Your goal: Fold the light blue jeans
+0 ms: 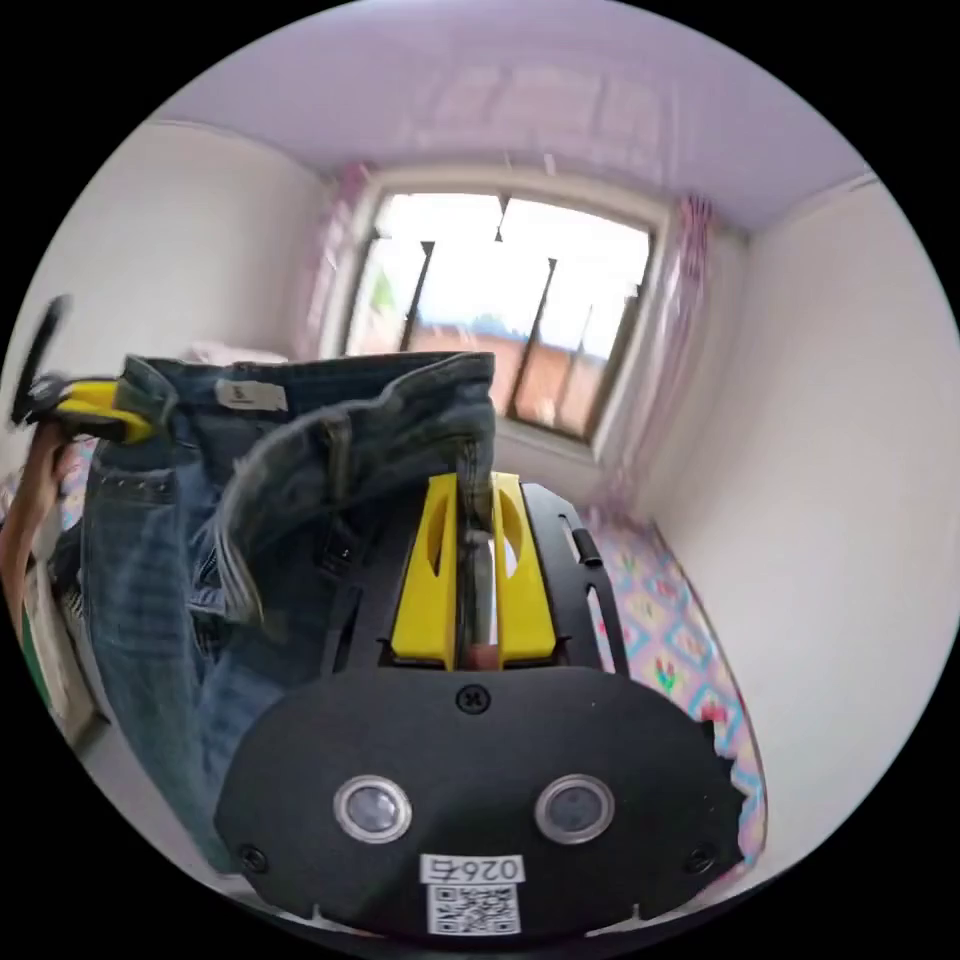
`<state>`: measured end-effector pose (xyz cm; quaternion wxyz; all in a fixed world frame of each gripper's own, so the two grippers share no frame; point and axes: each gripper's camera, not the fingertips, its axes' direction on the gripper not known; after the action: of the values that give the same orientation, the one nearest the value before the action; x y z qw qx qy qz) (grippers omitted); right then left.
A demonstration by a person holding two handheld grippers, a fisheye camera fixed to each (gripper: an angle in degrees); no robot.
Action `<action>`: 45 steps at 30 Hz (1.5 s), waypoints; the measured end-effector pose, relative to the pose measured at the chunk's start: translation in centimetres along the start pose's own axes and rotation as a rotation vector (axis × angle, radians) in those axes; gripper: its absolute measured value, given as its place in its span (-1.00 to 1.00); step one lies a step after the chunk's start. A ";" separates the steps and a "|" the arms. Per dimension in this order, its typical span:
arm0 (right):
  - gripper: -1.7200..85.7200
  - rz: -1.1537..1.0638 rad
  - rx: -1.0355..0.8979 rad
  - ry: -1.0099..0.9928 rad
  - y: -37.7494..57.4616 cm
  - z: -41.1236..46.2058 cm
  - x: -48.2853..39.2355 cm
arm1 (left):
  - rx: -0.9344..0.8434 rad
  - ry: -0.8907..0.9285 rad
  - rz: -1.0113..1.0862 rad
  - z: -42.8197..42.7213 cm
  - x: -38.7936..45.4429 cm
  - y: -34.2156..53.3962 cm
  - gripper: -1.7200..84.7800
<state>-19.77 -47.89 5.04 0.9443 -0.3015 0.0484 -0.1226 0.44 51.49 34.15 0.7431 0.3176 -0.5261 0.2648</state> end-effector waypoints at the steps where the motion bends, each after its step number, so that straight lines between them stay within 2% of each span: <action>1: -0.90 0.054 -0.142 0.023 -0.5 7.2 1.4 | 0.103 0.096 -0.081 3.8 -2.7 2.3 -0.82; 2: -0.91 0.144 -0.120 -0.027 0.8 10.9 3.0 | 0.136 0.140 -0.117 5.7 -4.0 3.6 -0.84; 4: -0.92 0.240 -0.030 -0.185 3.7 14.7 5.1 | 0.085 0.237 -0.219 13.3 -8.7 8.3 -0.80; 6: -0.91 0.221 -0.065 -0.274 6.4 18.8 5.9 | 0.066 0.243 -0.273 16.6 -11.4 12.0 -0.77; 10: -0.91 0.222 -0.107 -0.471 13.1 23.2 7.9 | 0.006 0.375 -0.370 22.5 -15.0 19.9 -0.73; 14: -0.93 0.226 -0.177 -0.639 20.7 23.9 8.0 | -0.097 0.467 -0.450 27.9 -14.6 26.4 -0.69; 19: -0.94 0.226 -0.315 -0.691 31.3 23.2 4.2 | -0.290 0.530 -0.443 37.5 -9.6 34.1 -0.61; 22: -0.94 0.280 -0.355 -0.706 37.9 21.2 1.1 | -0.346 0.565 -0.460 42.1 -7.0 37.1 -0.56; 25: -0.97 0.345 -0.429 -0.674 43.5 18.7 -2.7 | -0.395 0.583 -0.490 45.3 -5.4 39.6 -0.54; 28: -0.98 0.340 -0.528 -0.522 47.3 16.0 -6.8 | -0.457 0.637 -0.532 47.7 -4.0 42.3 -0.54; 31: -0.98 0.335 -0.603 -0.376 49.9 14.0 -10.0 | -0.444 0.726 -0.603 48.6 -2.6 45.0 -0.55; 36: -0.98 0.424 -0.594 -0.367 51.7 11.8 -12.4 | -0.415 0.811 -0.697 49.3 -0.8 47.8 -0.59; 41: -0.98 0.368 -0.608 -0.192 50.9 11.8 -14.1 | -0.400 0.796 -0.744 50.8 -0.4 46.4 -0.59; 45: -0.98 0.387 -0.600 -0.155 50.9 12.8 -13.1 | -0.395 0.710 -0.702 54.3 0.3 40.9 -0.57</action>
<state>-19.99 2.76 -13.91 0.8205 -0.5586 0.0667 0.1012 -62.53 37.61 55.64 0.9648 0.2194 -0.1445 -0.0124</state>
